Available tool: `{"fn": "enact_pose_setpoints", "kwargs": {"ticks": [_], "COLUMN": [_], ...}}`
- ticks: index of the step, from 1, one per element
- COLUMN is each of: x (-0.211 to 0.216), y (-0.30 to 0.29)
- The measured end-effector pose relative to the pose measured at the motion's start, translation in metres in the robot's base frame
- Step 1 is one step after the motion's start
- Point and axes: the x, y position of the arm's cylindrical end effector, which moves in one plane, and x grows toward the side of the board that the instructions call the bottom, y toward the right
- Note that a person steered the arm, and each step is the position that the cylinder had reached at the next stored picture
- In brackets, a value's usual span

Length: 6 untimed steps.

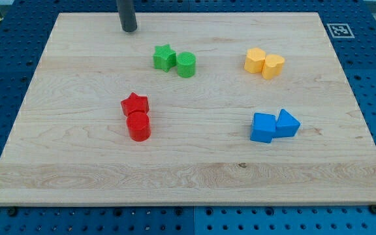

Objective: Separate the green blocks

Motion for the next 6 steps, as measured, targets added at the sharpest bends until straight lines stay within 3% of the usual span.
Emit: {"fn": "enact_pose_setpoints", "kwargs": {"ticks": [1, 3, 4, 6], "x": [0.0, 0.019, 0.057, 0.088], "y": [0.0, 0.122, 0.126, 0.145]}}
